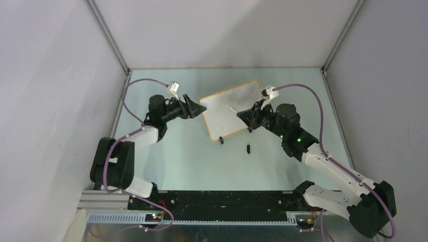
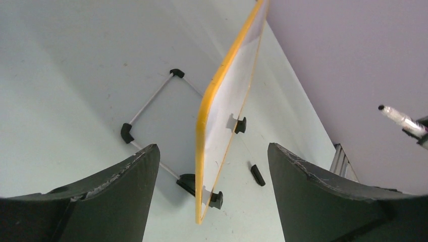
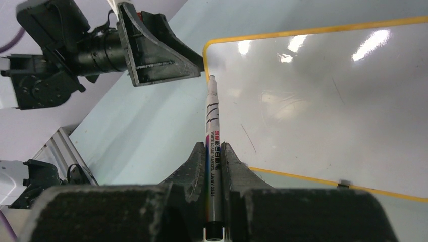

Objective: Write a sentence on the whiteboard
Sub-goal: Adjust the whiteboard at the center of the board.

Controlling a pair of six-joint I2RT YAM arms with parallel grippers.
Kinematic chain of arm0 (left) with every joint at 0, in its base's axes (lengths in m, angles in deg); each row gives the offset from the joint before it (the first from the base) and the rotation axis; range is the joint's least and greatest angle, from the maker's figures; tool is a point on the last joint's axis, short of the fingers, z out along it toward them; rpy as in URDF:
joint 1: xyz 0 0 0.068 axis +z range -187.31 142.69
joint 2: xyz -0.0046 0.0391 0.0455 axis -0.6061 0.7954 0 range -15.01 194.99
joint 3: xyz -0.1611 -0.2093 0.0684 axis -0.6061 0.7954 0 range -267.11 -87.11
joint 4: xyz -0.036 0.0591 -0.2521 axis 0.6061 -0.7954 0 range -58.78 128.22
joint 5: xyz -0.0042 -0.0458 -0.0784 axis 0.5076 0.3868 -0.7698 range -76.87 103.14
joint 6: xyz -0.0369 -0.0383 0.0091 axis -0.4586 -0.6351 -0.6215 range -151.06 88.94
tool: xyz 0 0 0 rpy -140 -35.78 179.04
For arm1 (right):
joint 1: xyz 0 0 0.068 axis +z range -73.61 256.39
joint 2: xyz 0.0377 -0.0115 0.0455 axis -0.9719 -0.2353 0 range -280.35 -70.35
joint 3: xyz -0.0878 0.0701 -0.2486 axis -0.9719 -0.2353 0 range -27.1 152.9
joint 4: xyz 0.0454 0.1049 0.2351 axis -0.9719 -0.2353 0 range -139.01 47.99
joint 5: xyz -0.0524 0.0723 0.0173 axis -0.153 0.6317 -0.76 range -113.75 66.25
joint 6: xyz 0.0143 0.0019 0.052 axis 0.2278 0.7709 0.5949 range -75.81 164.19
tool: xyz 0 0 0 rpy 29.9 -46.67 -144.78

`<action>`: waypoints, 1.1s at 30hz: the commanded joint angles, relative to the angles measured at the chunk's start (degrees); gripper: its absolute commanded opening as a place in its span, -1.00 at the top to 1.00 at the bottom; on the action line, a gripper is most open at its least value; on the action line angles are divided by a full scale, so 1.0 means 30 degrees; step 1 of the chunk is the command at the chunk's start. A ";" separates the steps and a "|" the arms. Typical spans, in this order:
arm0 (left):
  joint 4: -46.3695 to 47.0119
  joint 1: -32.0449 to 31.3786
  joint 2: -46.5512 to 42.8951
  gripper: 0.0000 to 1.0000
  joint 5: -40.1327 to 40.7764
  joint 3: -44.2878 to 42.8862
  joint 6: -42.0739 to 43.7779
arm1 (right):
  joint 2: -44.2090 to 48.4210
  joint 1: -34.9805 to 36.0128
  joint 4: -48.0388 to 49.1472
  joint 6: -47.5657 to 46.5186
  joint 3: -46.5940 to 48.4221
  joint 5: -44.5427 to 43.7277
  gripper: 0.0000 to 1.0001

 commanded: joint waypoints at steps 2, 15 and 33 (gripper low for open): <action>-0.5438 -0.0027 -0.2097 -0.67 0.2616 -0.2079 0.0698 | -0.0064 0.0119 0.0493 -0.0579 0.0499 0.0451 1.00; -1.3967 0.0718 -0.1126 -0.66 0.2910 -0.8004 0.4016 | 0.0811 0.0146 0.1593 -0.0818 -0.0970 0.0595 1.00; -1.3011 0.1046 0.3408 -0.54 -0.2827 -1.1485 0.3847 | -0.0034 0.0586 0.1897 -0.1510 -0.0167 0.0283 1.00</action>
